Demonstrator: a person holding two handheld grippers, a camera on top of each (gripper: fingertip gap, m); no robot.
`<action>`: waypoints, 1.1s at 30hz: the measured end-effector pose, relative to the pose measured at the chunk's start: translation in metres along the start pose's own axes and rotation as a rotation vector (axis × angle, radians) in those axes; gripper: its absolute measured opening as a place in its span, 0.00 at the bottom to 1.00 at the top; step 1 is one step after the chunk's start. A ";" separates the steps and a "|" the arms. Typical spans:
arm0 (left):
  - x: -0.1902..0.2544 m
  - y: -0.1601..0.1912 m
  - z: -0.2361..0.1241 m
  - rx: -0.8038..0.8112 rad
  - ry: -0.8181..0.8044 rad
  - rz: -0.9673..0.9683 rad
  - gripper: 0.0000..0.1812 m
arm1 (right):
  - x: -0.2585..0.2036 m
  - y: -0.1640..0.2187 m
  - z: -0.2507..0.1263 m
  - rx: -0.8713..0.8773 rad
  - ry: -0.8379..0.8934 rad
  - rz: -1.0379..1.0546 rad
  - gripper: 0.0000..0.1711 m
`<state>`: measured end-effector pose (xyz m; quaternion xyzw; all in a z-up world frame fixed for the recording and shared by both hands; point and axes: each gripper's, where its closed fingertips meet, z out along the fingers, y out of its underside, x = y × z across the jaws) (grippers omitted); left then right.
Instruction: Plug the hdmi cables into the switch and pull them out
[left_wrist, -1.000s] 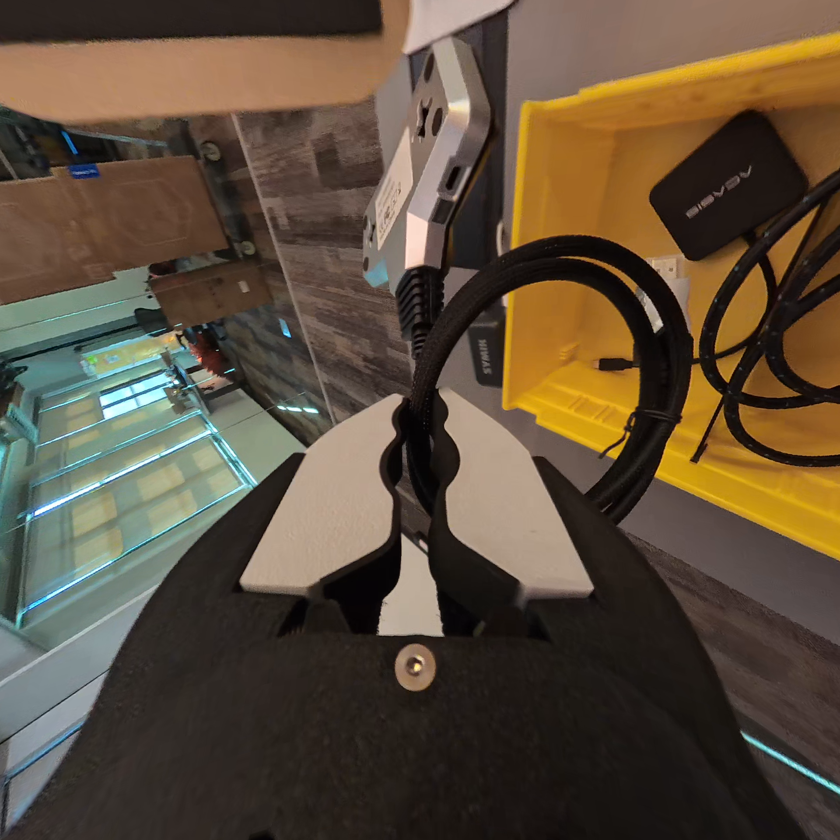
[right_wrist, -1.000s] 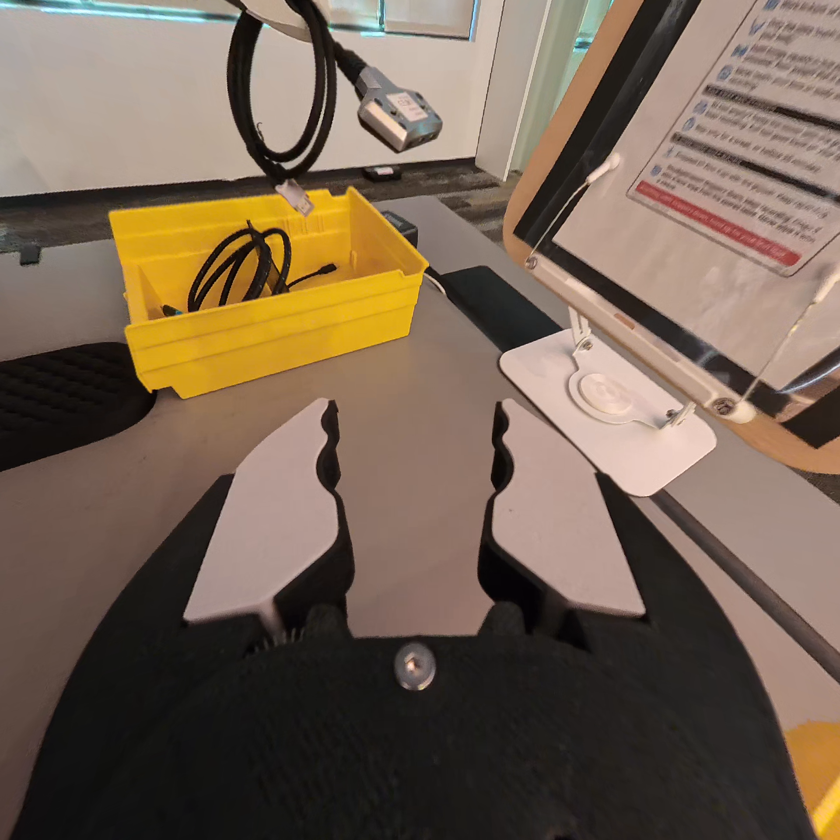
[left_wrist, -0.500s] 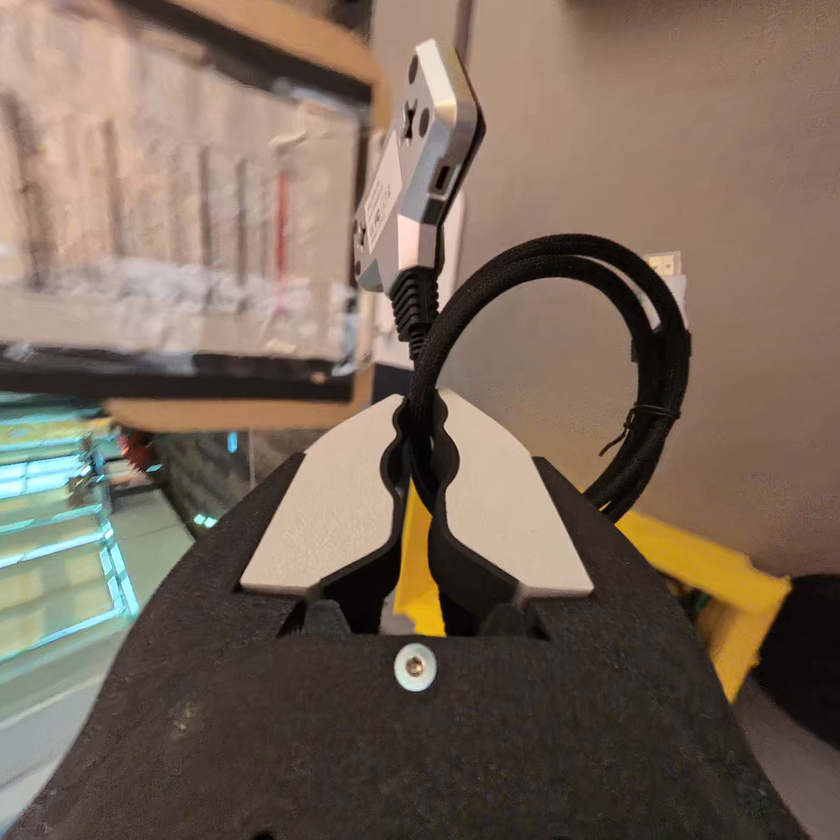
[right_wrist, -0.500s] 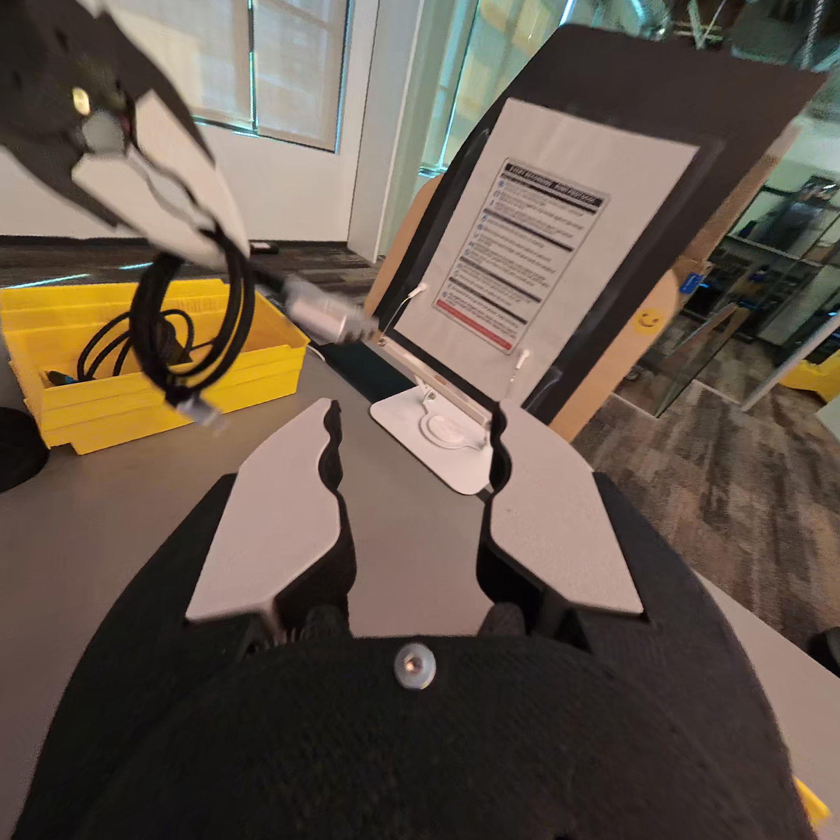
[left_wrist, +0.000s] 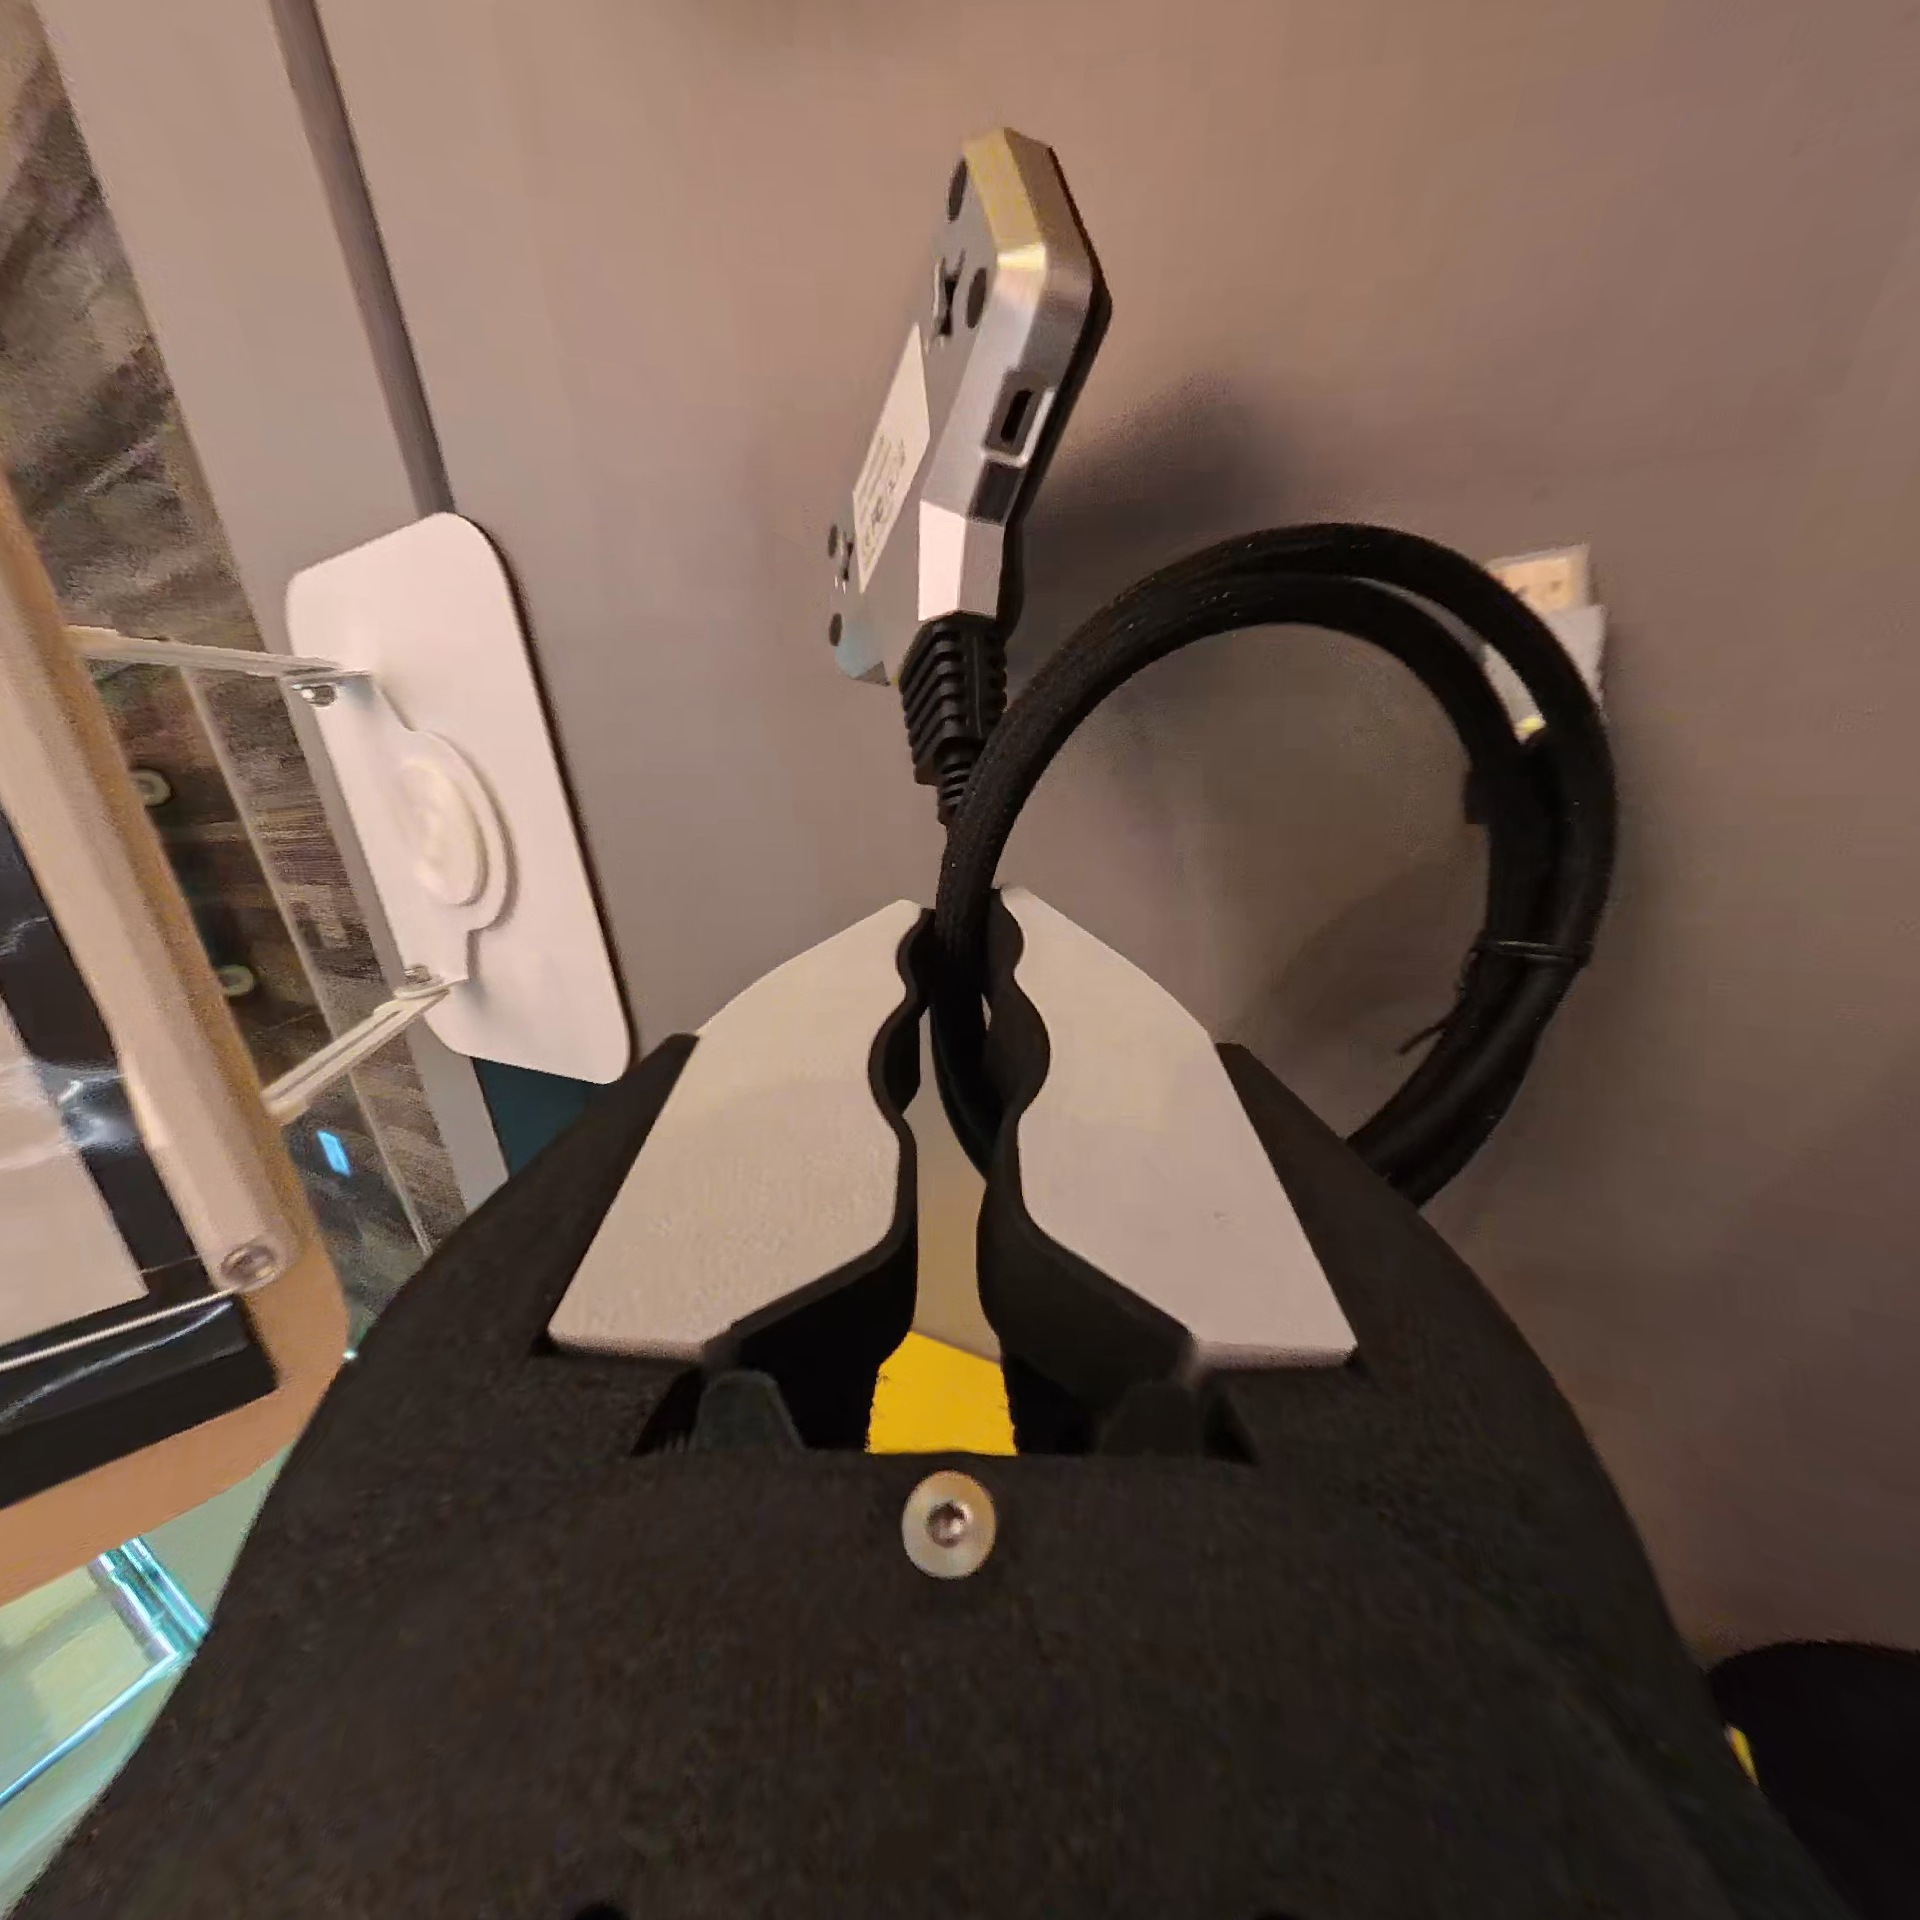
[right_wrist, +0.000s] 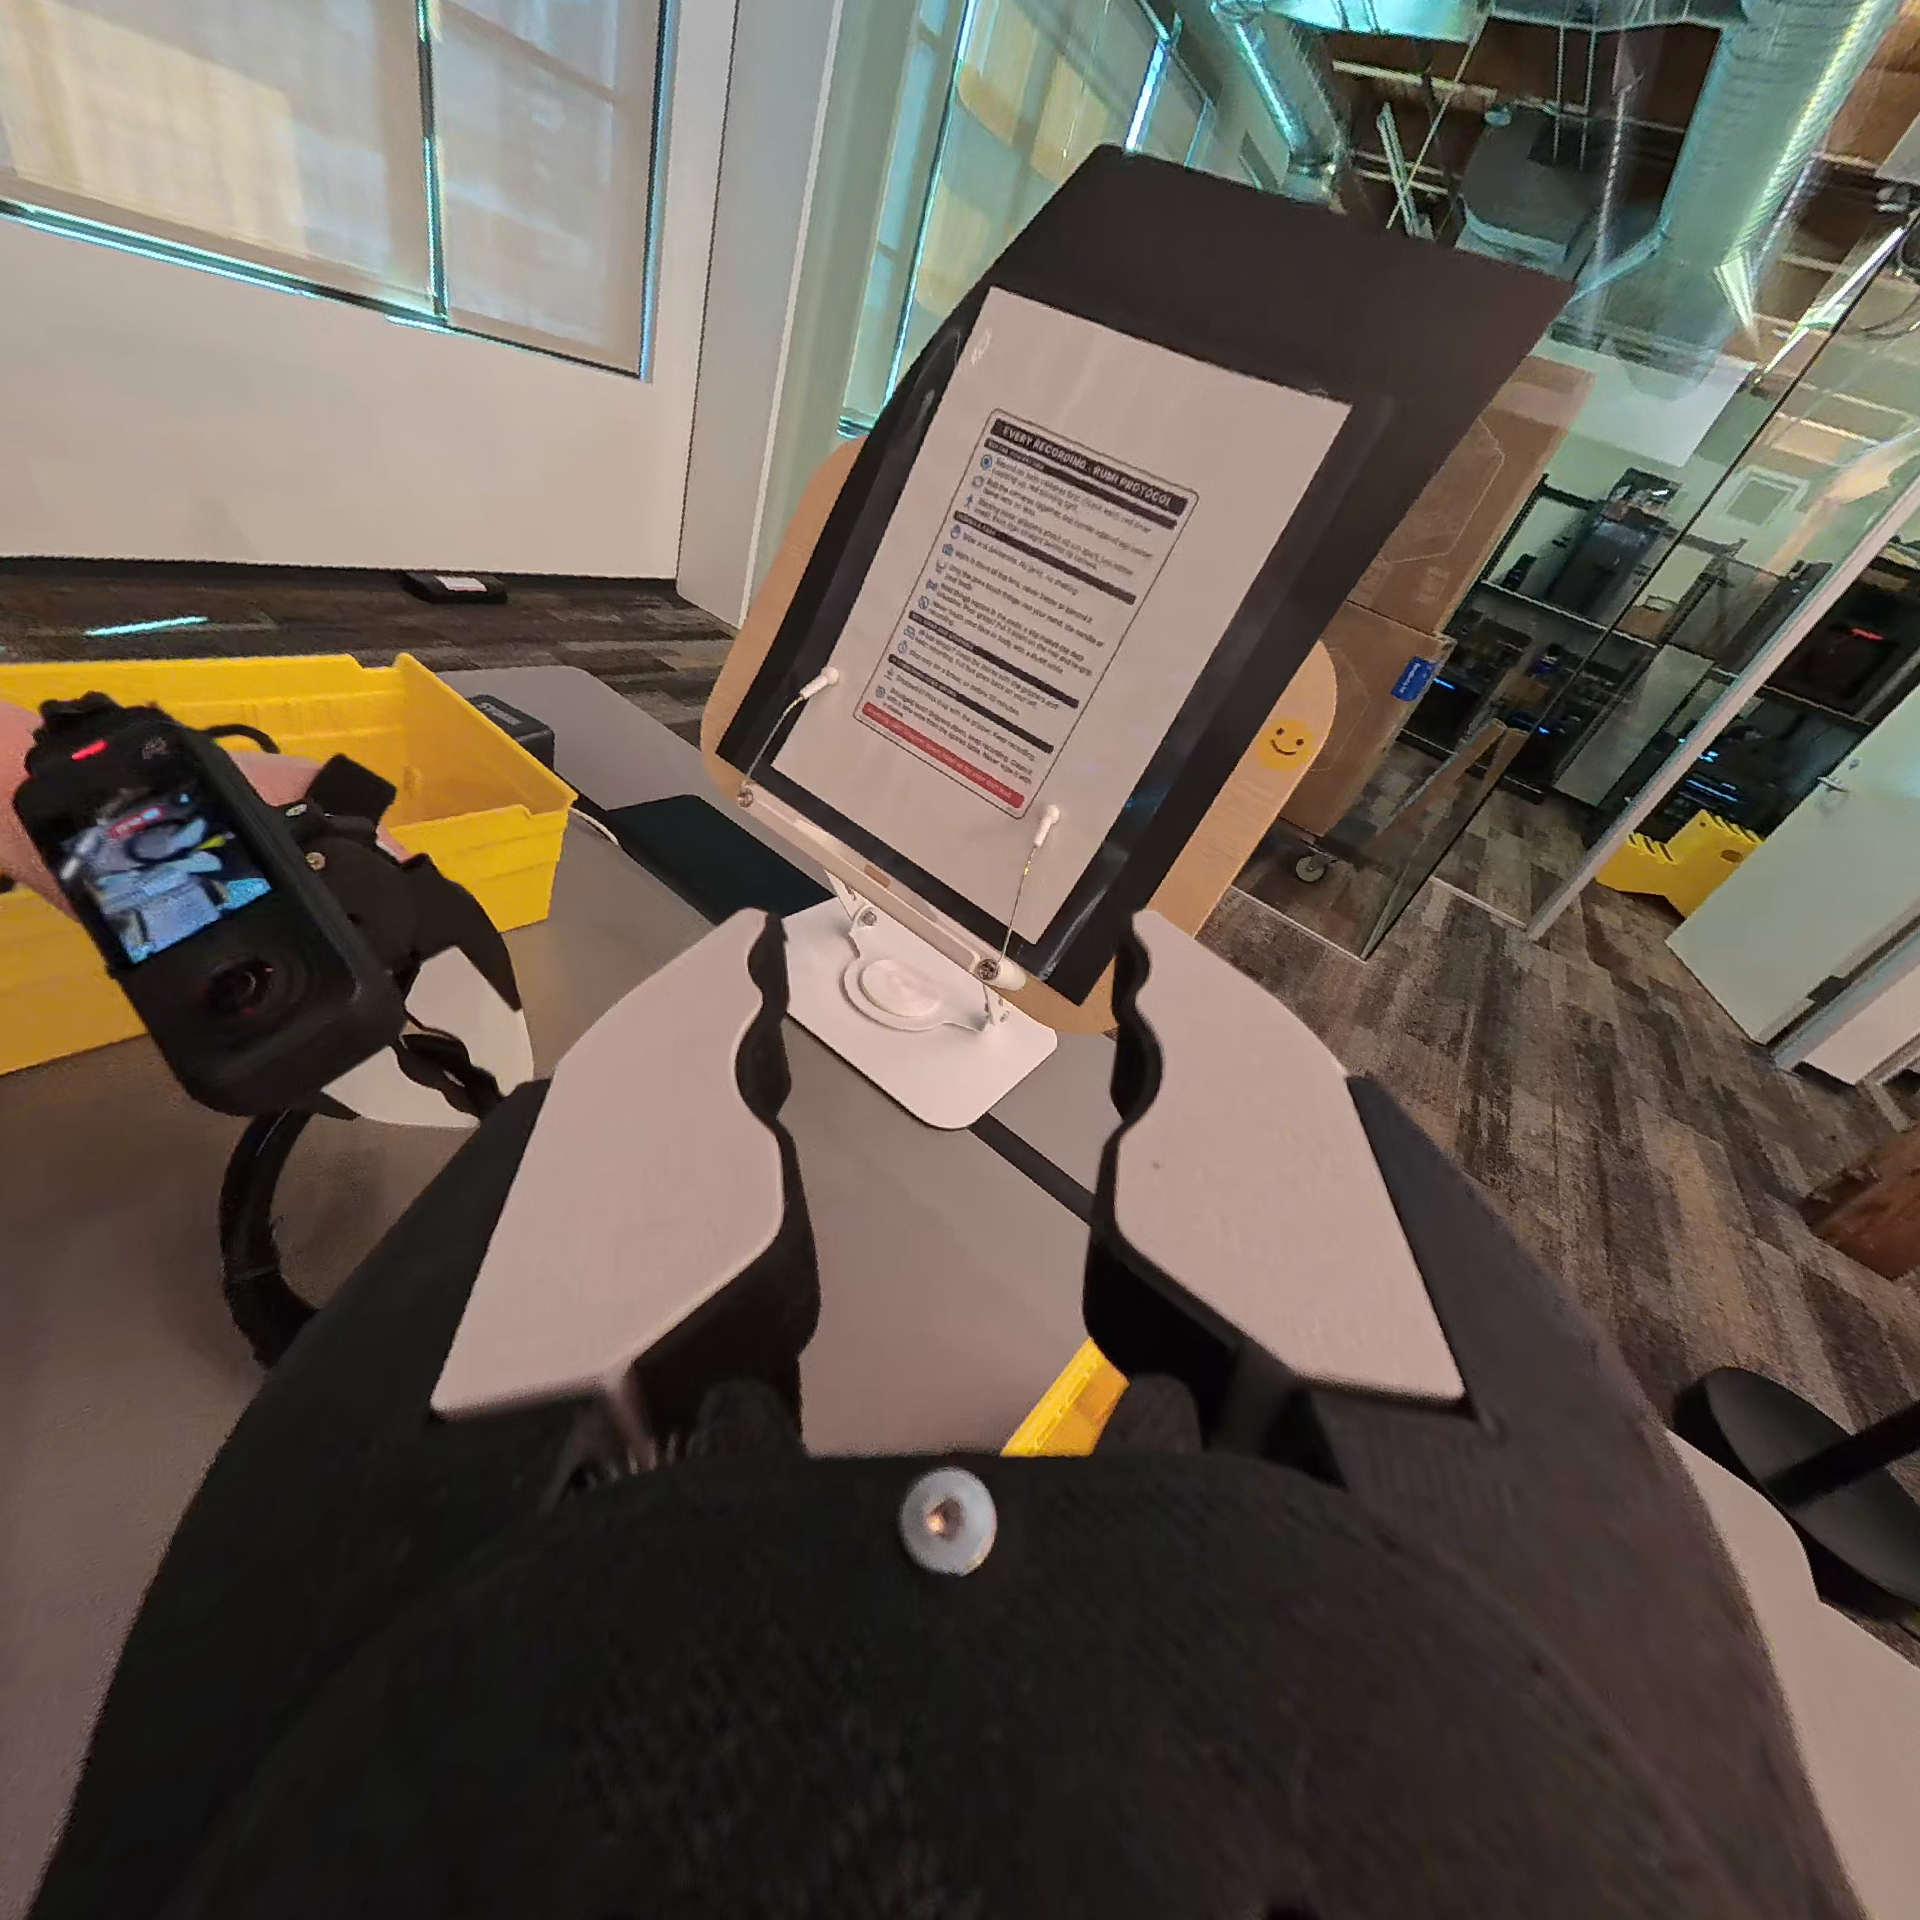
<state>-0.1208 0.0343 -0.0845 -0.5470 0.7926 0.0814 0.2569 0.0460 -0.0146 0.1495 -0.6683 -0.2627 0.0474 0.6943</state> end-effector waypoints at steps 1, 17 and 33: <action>-0.001 0.002 0.005 -0.002 -0.004 0.007 0.04 | -0.001 0.002 0.002 -0.005 -0.005 0.001 0.36; -0.001 0.023 0.029 -0.003 -0.003 -0.096 0.12 | 0.009 0.018 0.013 -0.051 0.014 0.009 0.36; -0.029 0.123 -0.149 0.179 -0.331 -0.536 0.15 | 0.022 0.002 0.011 0.044 0.156 -0.051 0.37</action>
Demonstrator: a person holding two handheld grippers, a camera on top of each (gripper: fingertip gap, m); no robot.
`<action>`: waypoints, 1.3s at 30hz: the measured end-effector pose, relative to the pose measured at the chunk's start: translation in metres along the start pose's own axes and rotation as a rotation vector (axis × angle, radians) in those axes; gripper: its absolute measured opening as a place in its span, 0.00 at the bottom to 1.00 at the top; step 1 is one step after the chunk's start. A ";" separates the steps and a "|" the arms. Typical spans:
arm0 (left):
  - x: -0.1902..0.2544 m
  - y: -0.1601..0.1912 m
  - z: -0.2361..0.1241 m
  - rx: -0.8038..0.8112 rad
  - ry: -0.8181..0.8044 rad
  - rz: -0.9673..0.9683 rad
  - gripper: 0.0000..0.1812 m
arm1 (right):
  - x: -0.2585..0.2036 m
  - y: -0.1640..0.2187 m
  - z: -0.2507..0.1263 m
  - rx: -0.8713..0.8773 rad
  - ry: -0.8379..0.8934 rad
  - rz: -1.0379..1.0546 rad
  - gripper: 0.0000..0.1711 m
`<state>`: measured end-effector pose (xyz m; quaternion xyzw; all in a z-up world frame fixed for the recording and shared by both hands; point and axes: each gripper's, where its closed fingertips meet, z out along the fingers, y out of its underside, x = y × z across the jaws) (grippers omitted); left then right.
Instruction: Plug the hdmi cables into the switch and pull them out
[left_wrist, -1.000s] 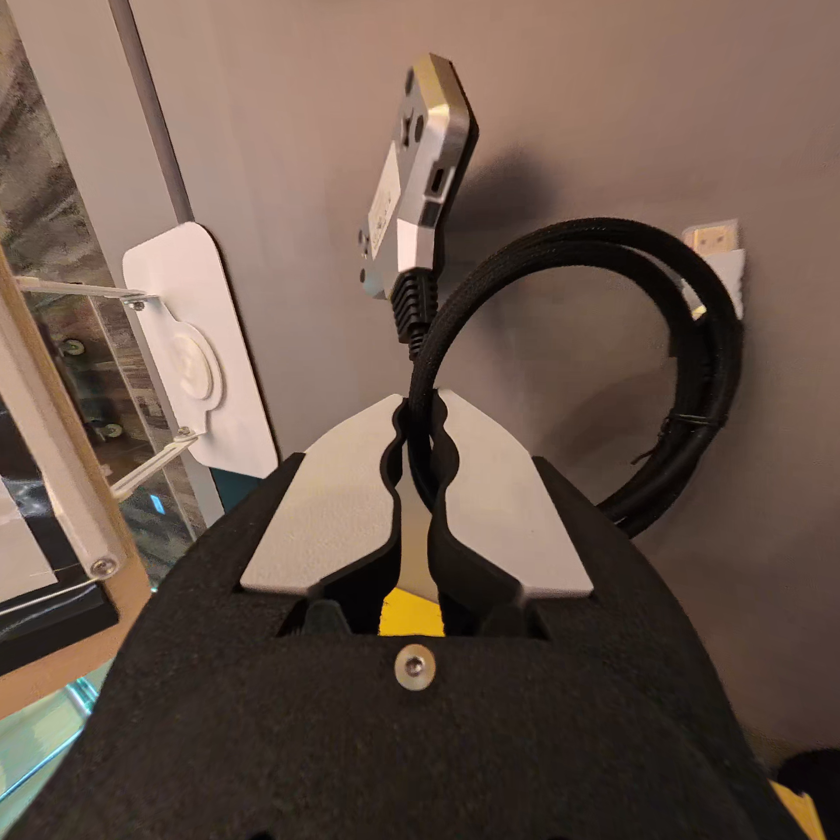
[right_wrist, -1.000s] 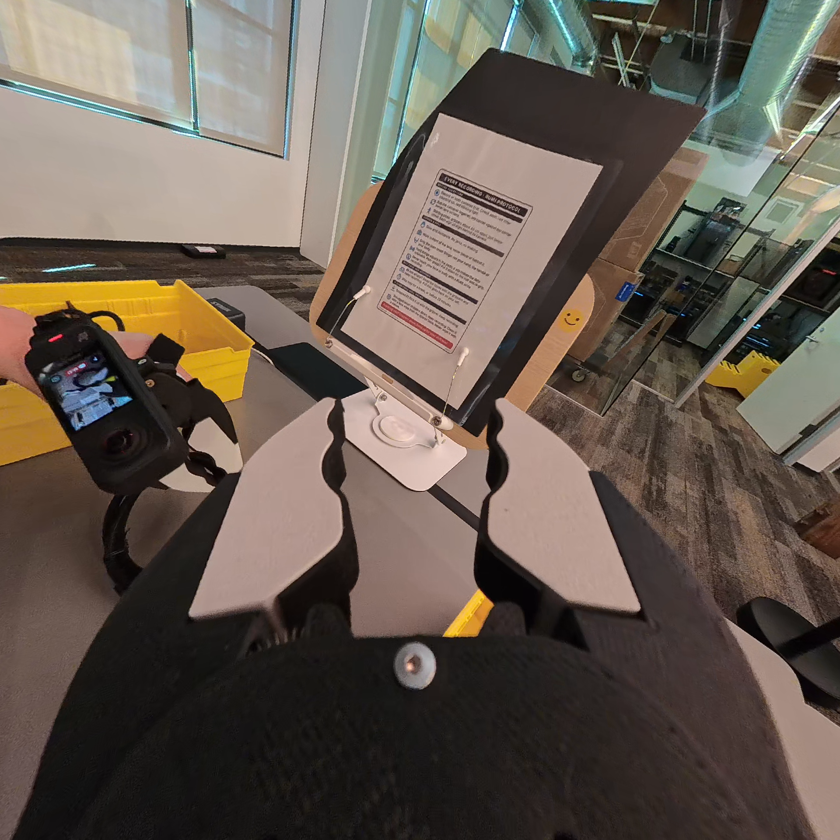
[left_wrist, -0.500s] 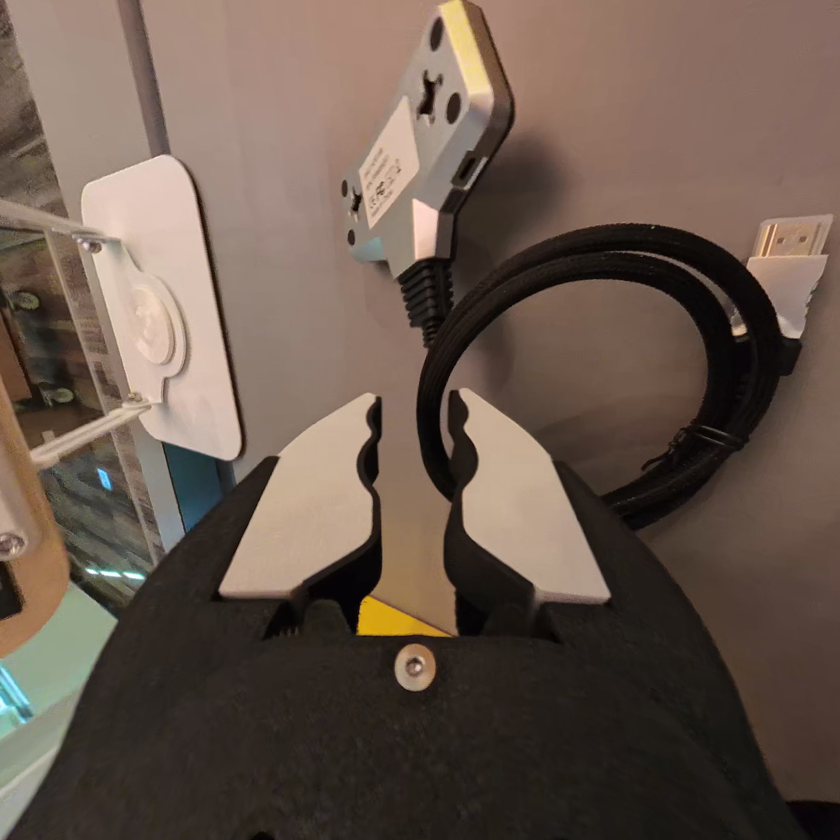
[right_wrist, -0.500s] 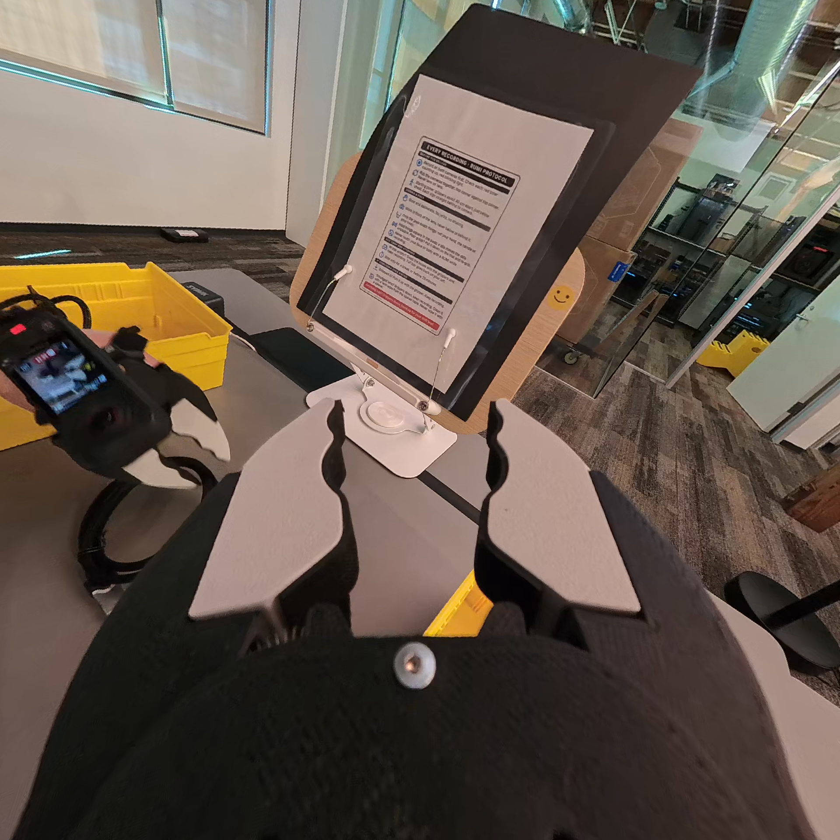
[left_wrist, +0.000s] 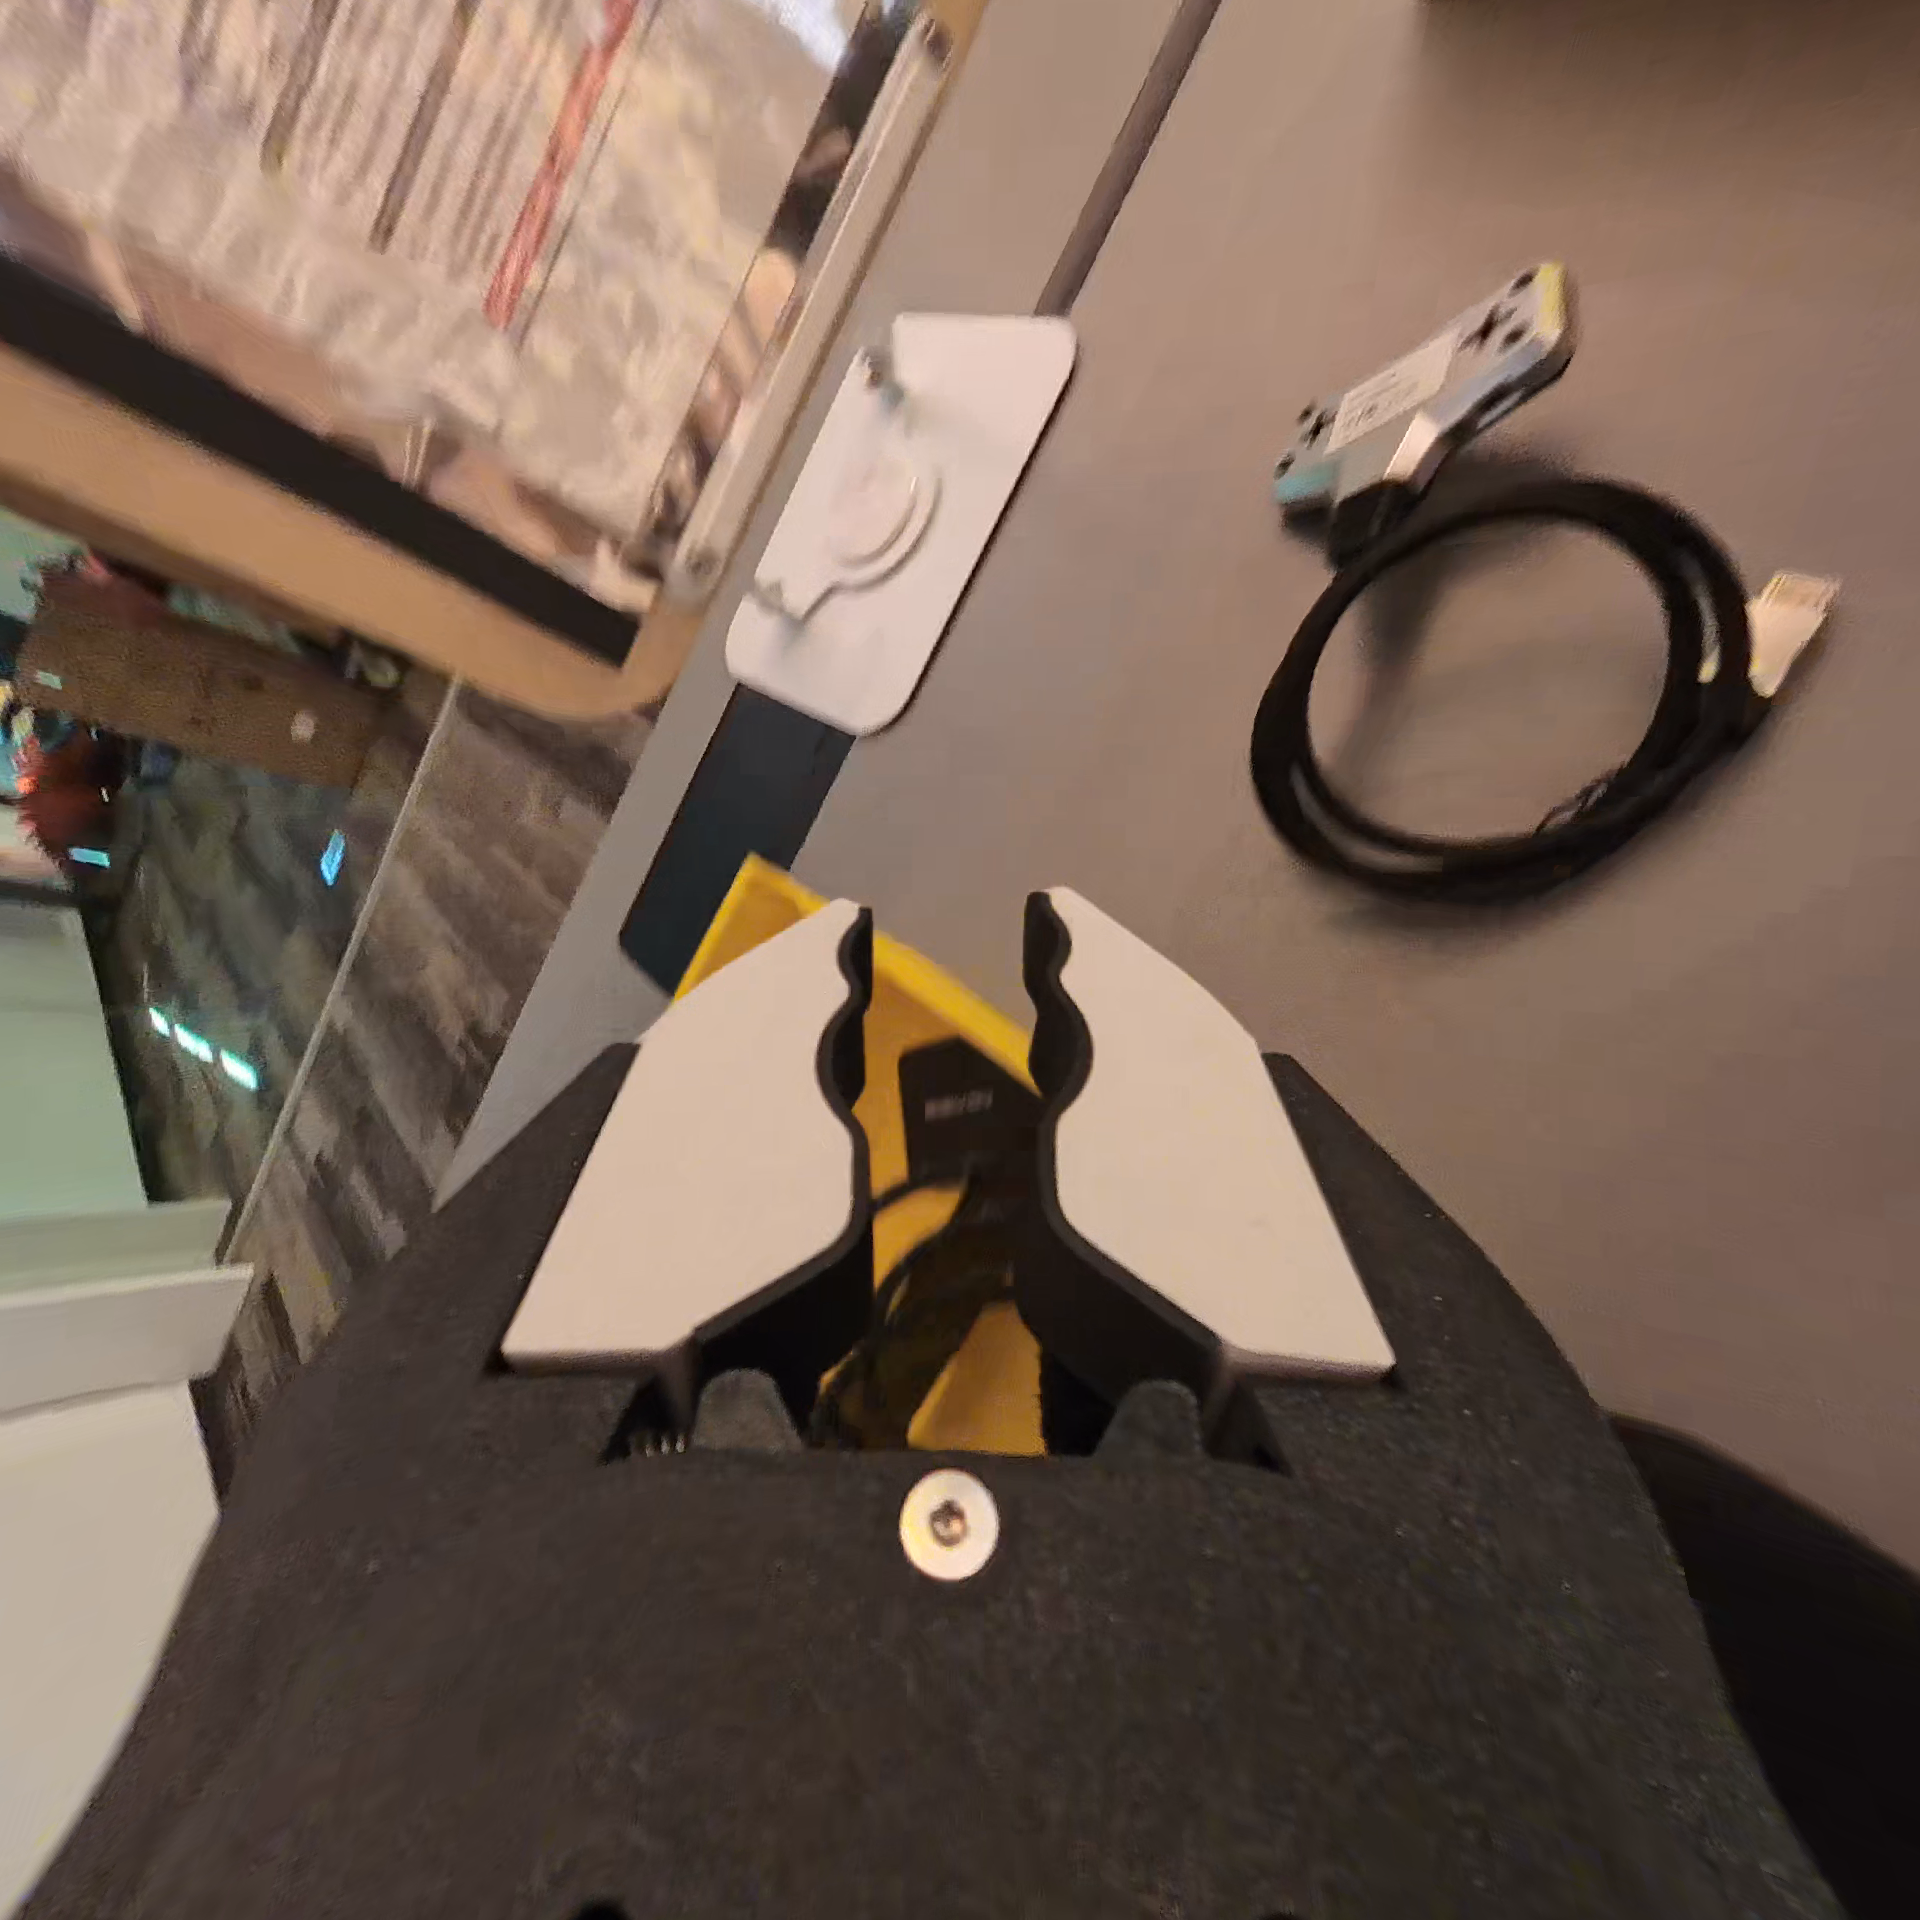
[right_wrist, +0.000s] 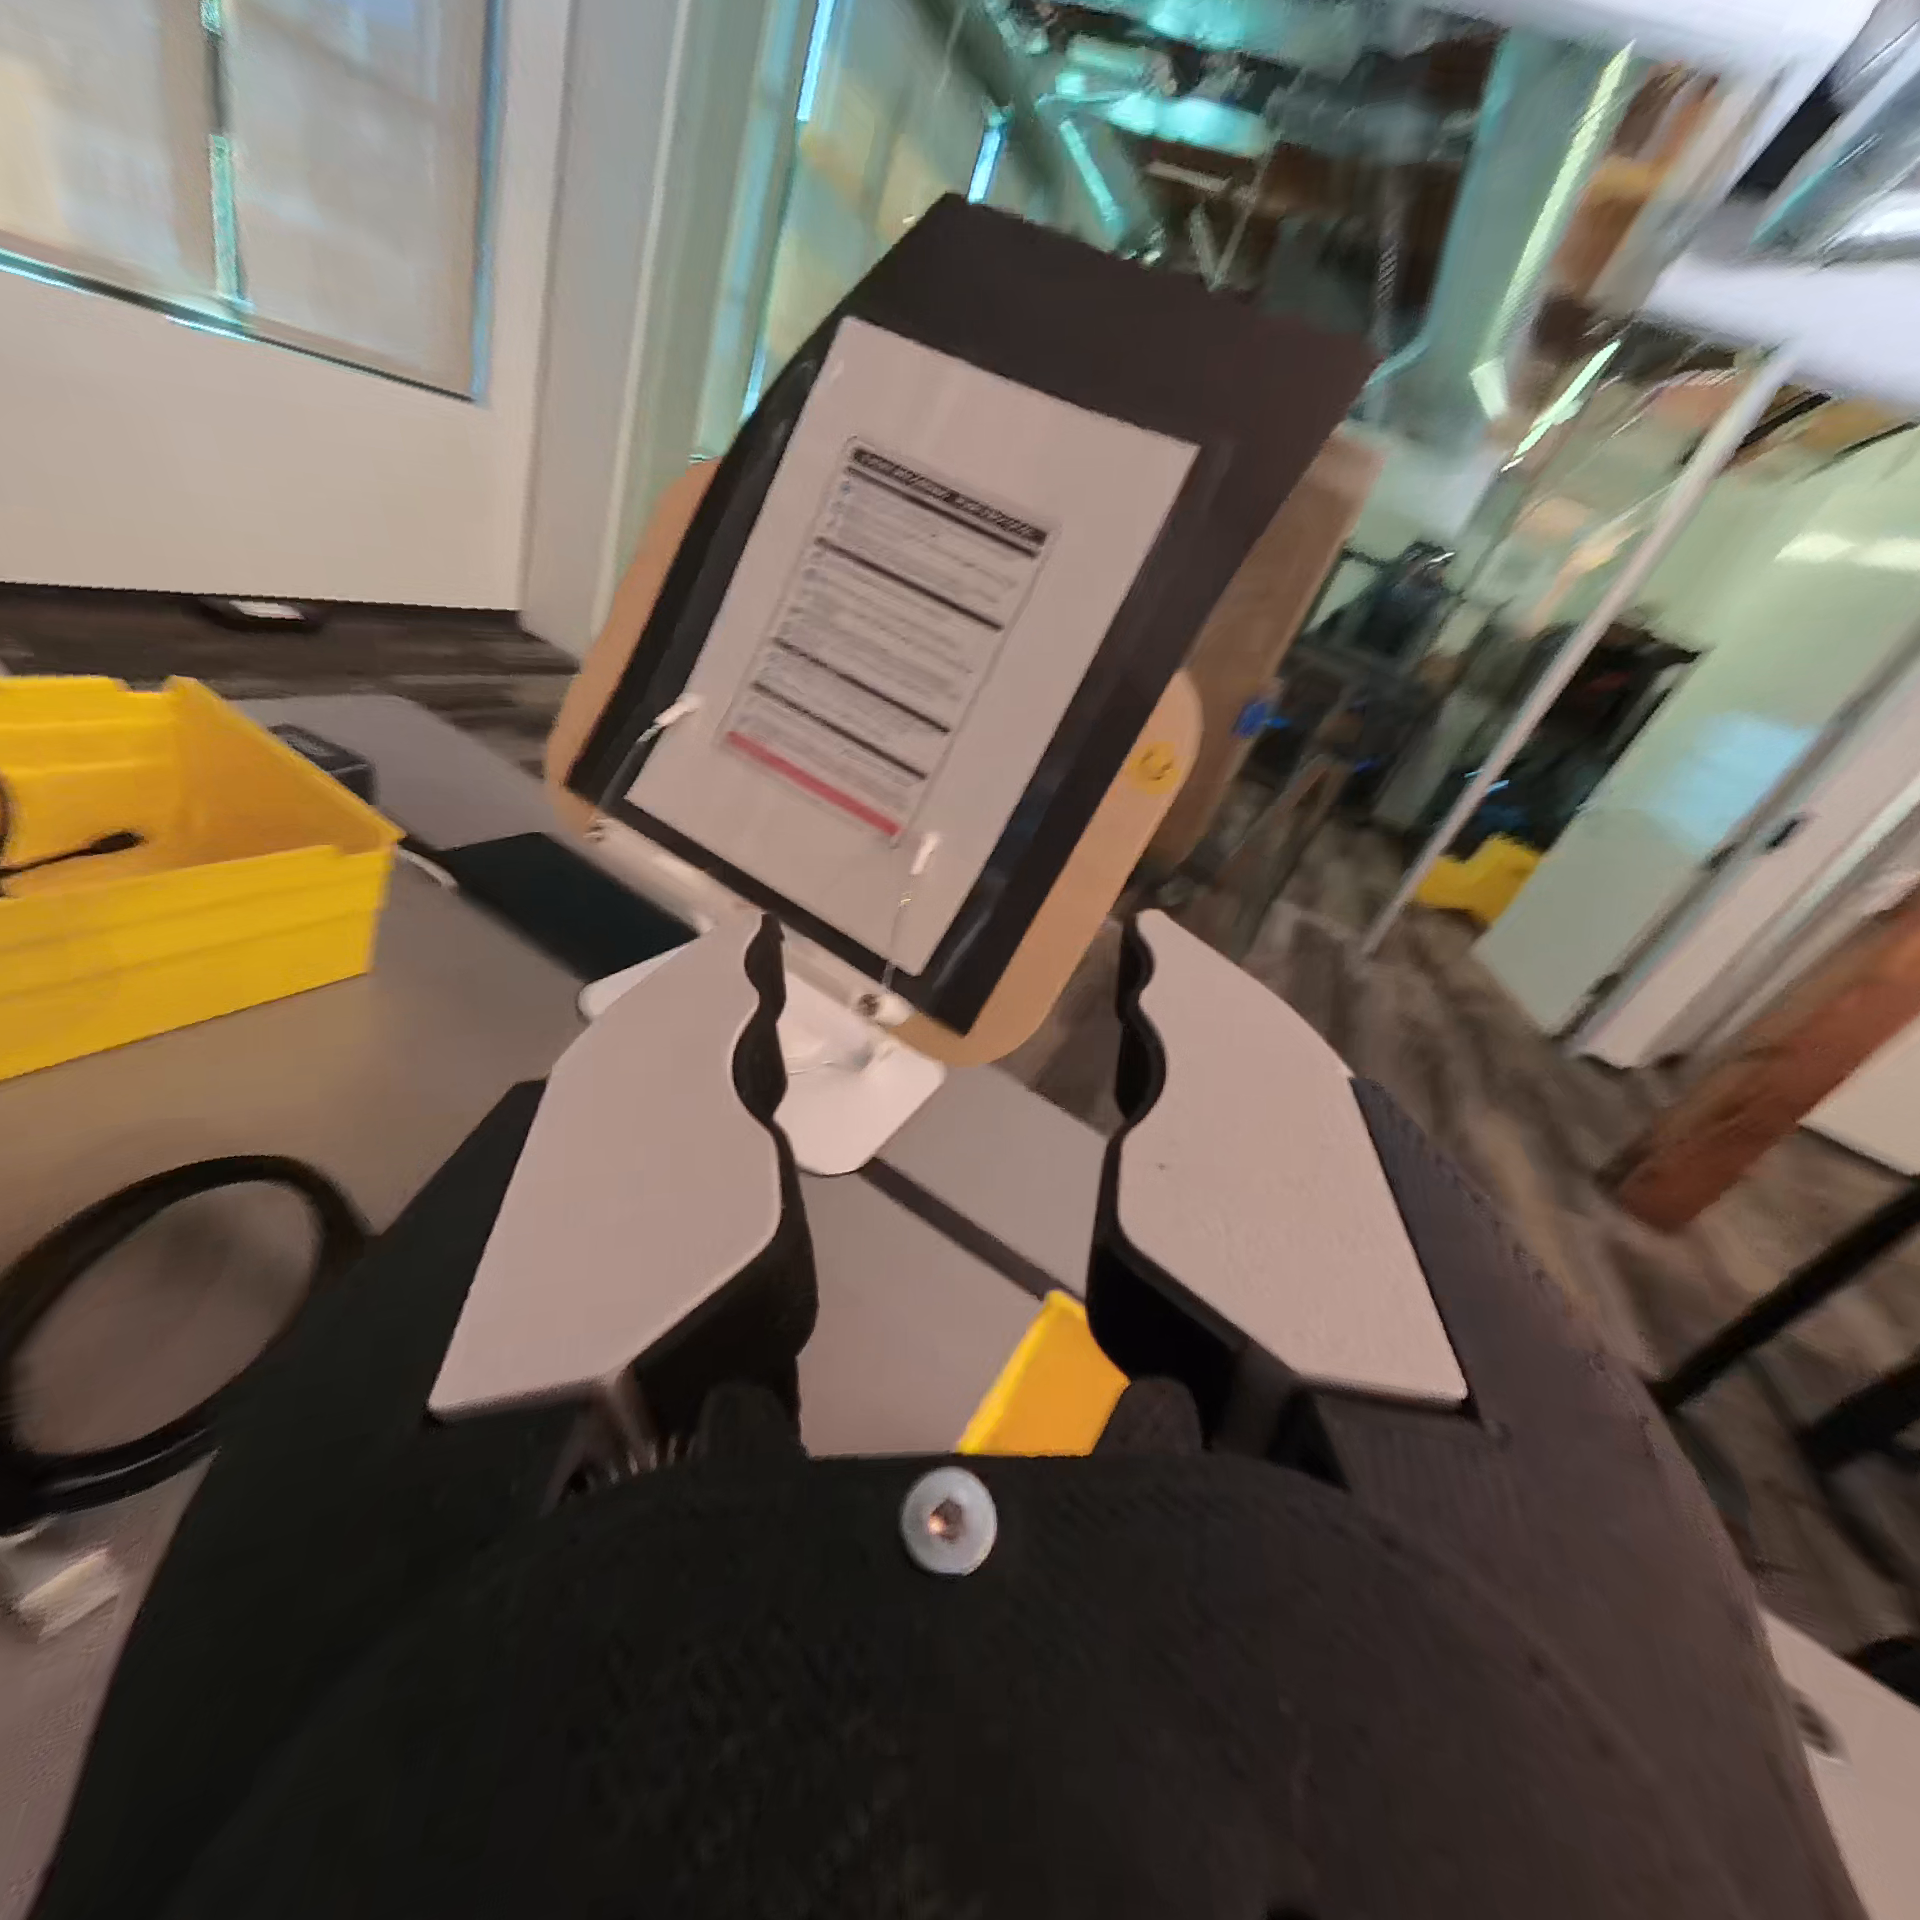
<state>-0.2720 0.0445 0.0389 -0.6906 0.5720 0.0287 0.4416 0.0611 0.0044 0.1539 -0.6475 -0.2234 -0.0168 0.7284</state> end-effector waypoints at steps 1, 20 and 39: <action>-0.005 0.017 -0.009 -0.032 0.000 -0.026 0.15 | 0.001 -0.001 0.000 0.002 0.016 -0.020 0.37; 0.002 0.200 -0.011 -0.380 -0.071 -0.447 0.16 | 0.008 0.011 0.003 -0.050 0.070 -0.044 0.37; -0.005 0.219 0.009 -0.450 -0.105 -0.441 0.06 | 0.010 0.028 0.012 -0.114 0.075 -0.068 0.36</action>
